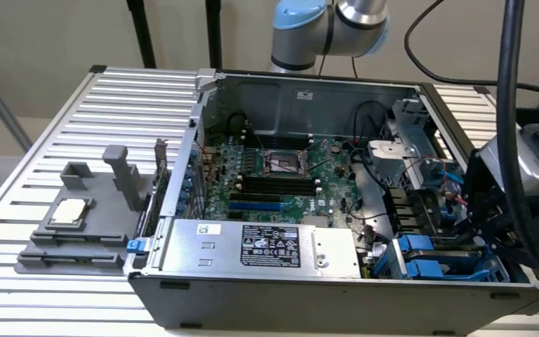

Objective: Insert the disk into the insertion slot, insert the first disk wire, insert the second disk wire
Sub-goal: 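Insert the first disk wire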

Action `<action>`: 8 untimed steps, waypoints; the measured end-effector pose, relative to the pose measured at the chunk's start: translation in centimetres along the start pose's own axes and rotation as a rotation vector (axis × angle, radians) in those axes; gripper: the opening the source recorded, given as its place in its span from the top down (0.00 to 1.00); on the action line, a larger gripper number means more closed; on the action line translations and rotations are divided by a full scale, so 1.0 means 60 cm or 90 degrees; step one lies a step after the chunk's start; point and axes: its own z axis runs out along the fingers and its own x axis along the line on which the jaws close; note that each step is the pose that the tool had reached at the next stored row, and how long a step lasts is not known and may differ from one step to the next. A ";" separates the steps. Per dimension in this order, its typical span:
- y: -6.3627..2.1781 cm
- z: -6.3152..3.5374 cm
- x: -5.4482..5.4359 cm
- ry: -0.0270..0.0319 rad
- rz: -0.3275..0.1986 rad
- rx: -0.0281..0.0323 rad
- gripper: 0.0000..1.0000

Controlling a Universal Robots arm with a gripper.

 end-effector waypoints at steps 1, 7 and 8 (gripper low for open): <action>0.000 0.001 0.000 0.0021 0.003 0.0002 0.83; -0.001 0.005 -0.004 0.0145 0.012 -0.0001 0.83; -0.001 0.006 -0.006 0.0159 0.013 -0.0002 0.83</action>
